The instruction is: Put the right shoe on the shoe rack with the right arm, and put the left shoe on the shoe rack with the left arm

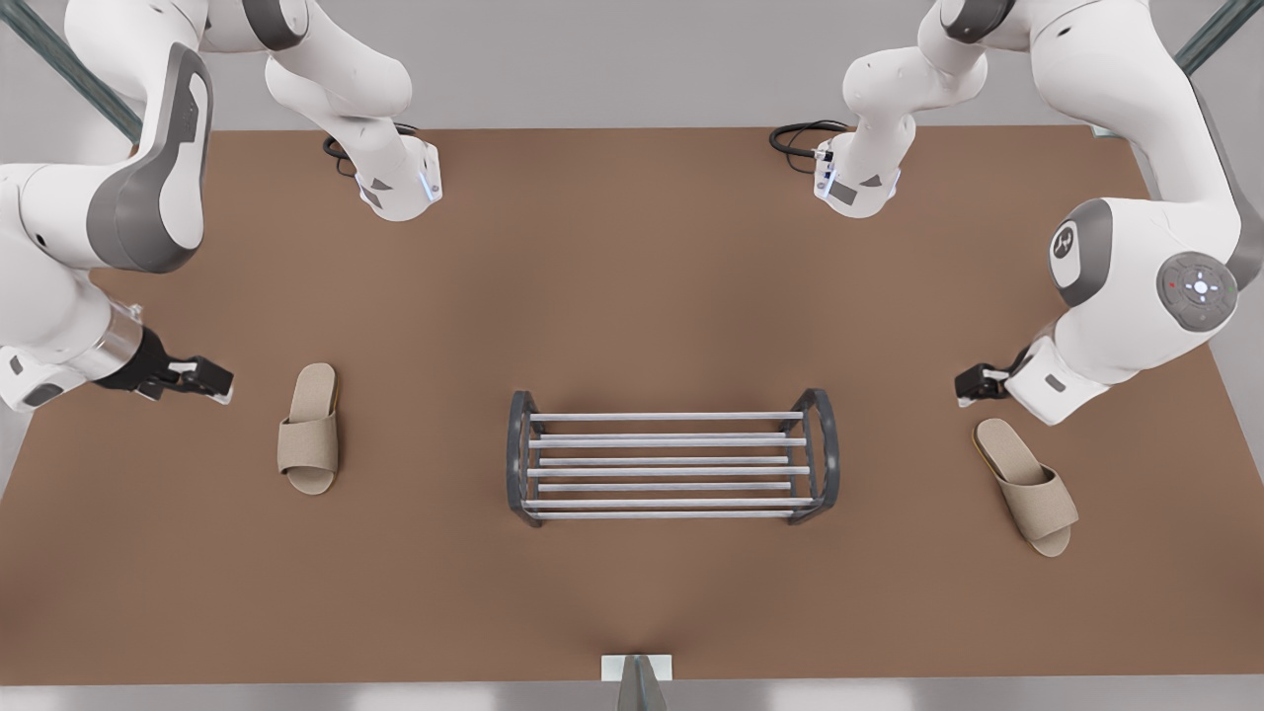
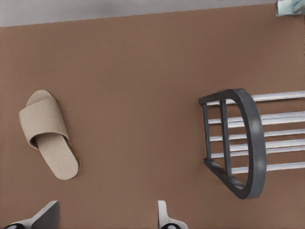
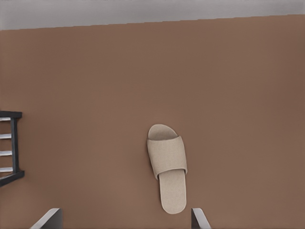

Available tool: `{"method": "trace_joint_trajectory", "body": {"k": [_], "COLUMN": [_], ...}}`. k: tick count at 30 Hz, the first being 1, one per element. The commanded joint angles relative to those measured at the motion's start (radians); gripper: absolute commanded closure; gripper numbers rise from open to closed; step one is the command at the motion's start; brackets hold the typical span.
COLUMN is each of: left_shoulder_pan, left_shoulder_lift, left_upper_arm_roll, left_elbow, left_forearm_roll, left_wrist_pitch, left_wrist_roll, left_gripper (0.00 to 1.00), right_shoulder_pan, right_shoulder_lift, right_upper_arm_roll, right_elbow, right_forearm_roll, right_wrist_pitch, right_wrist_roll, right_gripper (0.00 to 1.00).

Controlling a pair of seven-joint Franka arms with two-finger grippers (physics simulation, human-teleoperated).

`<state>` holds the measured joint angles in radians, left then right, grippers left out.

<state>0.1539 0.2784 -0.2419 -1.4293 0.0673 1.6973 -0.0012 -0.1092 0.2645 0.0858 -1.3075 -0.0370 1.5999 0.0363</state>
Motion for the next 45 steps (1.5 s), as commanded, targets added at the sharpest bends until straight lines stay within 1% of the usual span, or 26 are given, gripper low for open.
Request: {"method": "trace_joint_trajectory", "body": {"k": [1, 3, 4, 5, 6, 7, 8, 9, 10, 11, 12, 14, 15, 17, 18, 23, 25, 26, 28, 30, 31, 35, 36, 38, 41, 45], "left_shoulder_pan": [0.0, 0.0, 0.015, 0.007, 0.001, 0.079, 0.084, 0.107, 0.151, 0.206, 0.285, 0.305, 0.322, 0.351, 0.351, 0.36, 0.358, 0.362, 0.378, 0.4, 0.423, 0.434, 0.435, 0.451, 0.458, 0.48], "left_shoulder_lift": [-0.001, 0.022, -0.01, -0.042, -0.057, -0.093, -0.084, -0.077, -0.079, -0.079, -0.061, -0.064, -0.039, -0.007, -0.008, 0.008, 0.056, 0.081, 0.117, 0.137, 0.137, 0.189, 0.2, 0.226, 0.285, 0.289], "left_upper_arm_roll": [0.0, -0.002, 0.0, -0.002, -0.013, -0.014, -0.005, 0.0, -0.008, -0.013, -0.013, -0.011, -0.008, -0.01, -0.01, -0.011, -0.01, -0.01, -0.007, -0.004, -0.005, -0.005, -0.004, -0.002, -0.002, -0.002], "left_elbow": [-0.002, 0.035, -0.048, -0.137, -0.21, -0.445, -0.523, -0.569, -0.602, -0.612, -0.611, -0.611, -0.612, -0.628, -0.639, -0.677, -0.669, -0.669, -0.66, -0.651, -0.643, -0.64, -0.635, -0.611, -0.579, -0.571], "left_forearm_roll": [0.003, -0.003, -0.001, 0.048, 0.215, 0.233, 0.243, 0.45, 0.832, 0.991, 1.0, 1.034, 1.054, 1.062, 1.063, 1.063, 1.074, 1.089, 1.114, 1.197, 1.253, 1.287, 1.287, 1.309, 1.318, 1.326], "left_wrist_pitch": [0.064, 0.067, 0.136, 0.283, 0.37, 0.796, 0.975, 1.021, 1.021, 1.042, 1.192, 1.216, 1.216, 1.246, 1.246, 1.268, 1.269, 1.271, 1.295, 1.295, 1.295, 1.303, 1.305, 1.305, 1.309, 1.311], "left_wrist_roll": [-0.003, -0.016, -0.032, -0.252, -0.342, -0.381, -0.431, -0.628, -1.024, -1.148, -1.148, -1.155, -1.157, -1.23, -1.286, -1.461, -1.461, -1.461, -1.461, -1.461, -1.461, -1.461, -1.461, -1.461, -1.461, -1.461], "left_gripper": [0.0, 0.0, 0.0, 0.0, 0.0, 0.01, 0.01, 0.03, 0.03, 0.03, 0.03, 0.03, 0.03, 0.04, 0.04, 0.03, 0.03, 0.03, 0.03, 0.03, 0.04, 0.04, 0.04, 0.04, 0.04, 0.04], "right_shoulder_pan": [0.0, 0.003, 0.003, 0.003, 0.003, 0.002, -0.001, -0.006, -0.018, -0.035, -0.078, -0.116, -0.167, -0.168, -0.178, -0.19, -0.201, -0.205, -0.221, -0.325, -0.328, -0.325, -0.33, -0.432, -0.465, -0.471], "right_shoulder_lift": [0.001, -0.005, -0.028, -0.06, -0.119, -0.199, -0.235, -0.293, -0.358, -0.383, -0.389, -0.372, -0.318, -0.306, -0.254, -0.134, -0.094, -0.082, -0.08, -0.048, -0.048, -0.001, 0.031, 0.078, 0.085, 0.128], "right_upper_arm_roll": [0.0, 0.0, 0.0, 0.0, 0.002, 0.002, 0.002, 0.002, 0.002, 0.002, 0.003, 0.005, 0.006, 0.046, 0.052, 0.054, 0.055, 0.078, 0.08, 0.081, 0.081, 0.081, 0.081, 0.081, 0.081, 0.081], "right_elbow": [0.001, -0.032, -0.085, -0.176, -0.335, -0.518, -0.582, -0.718, -0.87, -0.964, -1.042, -1.162, -1.291, -1.288, -1.285, -1.279, -1.277, -1.279, -1.28, -1.277, -1.279, -1.268, -1.254, -1.214, -1.21, -1.179], "right_forearm_roll": [0.0, 0.003, 0.003, 0.0, -0.001, -0.001, -0.001, -0.001, -0.001, 0.0, -0.001, -0.001, -0.006, -0.003, -0.003, -0.011, -0.126, -0.126, -0.145, -0.297, -0.3, -0.305, -0.336, -0.478, -0.514, -0.535], "right_wrist_pitch": [0.035, 0.089, 0.155, 0.257, 0.46, 0.692, 0.768, 0.94, 1.119, 1.282, 1.432, 1.687, 1.908, 1.907, 1.908, 1.908, 1.908, 1.908, 1.907, 1.907, 1.908, 1.908, 1.908, 1.908, 1.908, 1.908], "right_wrist_roll": [0.022, 0.022, 0.022, 0.022, 0.02, 0.022, 0.022, 0.022, 0.02, 0.02, 0.02, 0.022, 0.005, 0.094, 0.116, -0.104, -0.104, -0.104, -0.107, -0.108, -0.108, -0.113, -0.115, -0.116, -0.116, -0.118], "right_gripper": [0.0, 0.0, 0.0, 0.0, 0.0, 0.0, 0.0, 0.0, 0.0, 0.0, 0.0, 0.0, 0.0, 0.0, 0.0, 0.0, 0.0, 0.0, 0.0, 0.0, 0.0, 0.0, 0.0, 0.0, 0.0, 0.0]}}
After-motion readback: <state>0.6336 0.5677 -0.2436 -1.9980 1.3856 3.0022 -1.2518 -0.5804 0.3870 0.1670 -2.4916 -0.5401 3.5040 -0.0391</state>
